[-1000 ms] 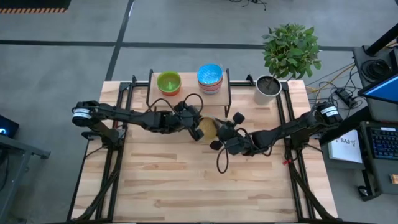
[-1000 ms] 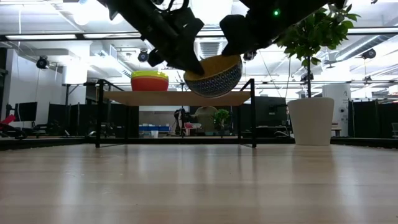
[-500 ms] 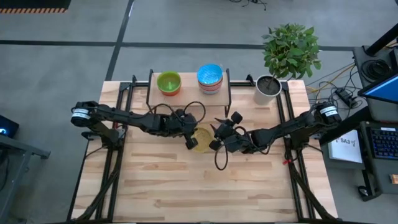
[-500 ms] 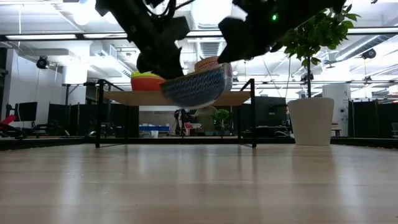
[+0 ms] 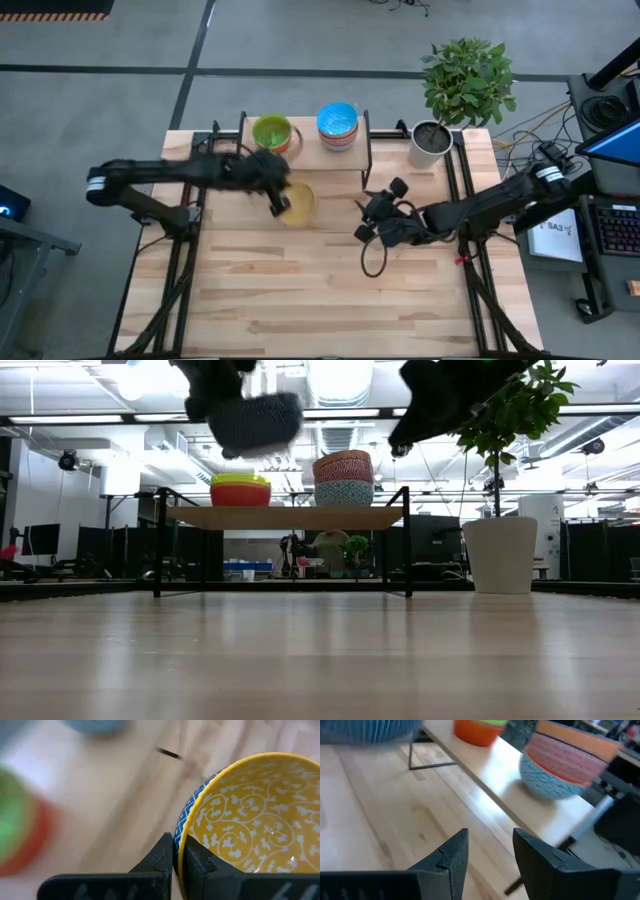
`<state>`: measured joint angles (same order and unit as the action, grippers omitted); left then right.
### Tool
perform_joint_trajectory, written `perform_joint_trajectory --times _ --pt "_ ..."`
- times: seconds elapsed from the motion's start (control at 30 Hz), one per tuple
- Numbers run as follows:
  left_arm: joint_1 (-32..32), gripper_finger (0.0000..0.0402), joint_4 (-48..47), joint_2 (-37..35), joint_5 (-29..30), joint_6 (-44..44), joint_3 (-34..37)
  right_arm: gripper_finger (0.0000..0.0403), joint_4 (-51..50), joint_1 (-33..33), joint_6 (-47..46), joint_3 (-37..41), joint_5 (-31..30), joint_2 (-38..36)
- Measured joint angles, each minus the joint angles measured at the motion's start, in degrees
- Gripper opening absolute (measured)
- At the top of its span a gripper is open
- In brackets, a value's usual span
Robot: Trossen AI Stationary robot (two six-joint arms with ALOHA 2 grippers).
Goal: Place and stack bowls onto a shelf
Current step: Stack the yellow patterned bowl on top of the light blue patterned bowl on the shelf
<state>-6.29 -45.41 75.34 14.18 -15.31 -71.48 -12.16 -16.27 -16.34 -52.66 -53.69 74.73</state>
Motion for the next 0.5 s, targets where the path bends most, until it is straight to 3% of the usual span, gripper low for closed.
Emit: perform_joint_trajectory --times 0.27,0.4,0.5 --pt "-20.02 0.0001 -15.81 -0.23 2.76 9.69 -18.98 0.0145 -2.13 -0.09 -1.07 0.41 -0.07 -2.74" --pt "-30.17 0.0001 -19.51 2.51 -0.78 13.21 -23.22 0.0145 -2.5 -0.09 -1.31 0.48 -0.07 -1.77" --pt "-34.25 0.0001 -19.17 3.58 -4.72 15.34 -24.1 0.0145 -2.62 -0.09 -1.75 0.55 0.15 -1.5"
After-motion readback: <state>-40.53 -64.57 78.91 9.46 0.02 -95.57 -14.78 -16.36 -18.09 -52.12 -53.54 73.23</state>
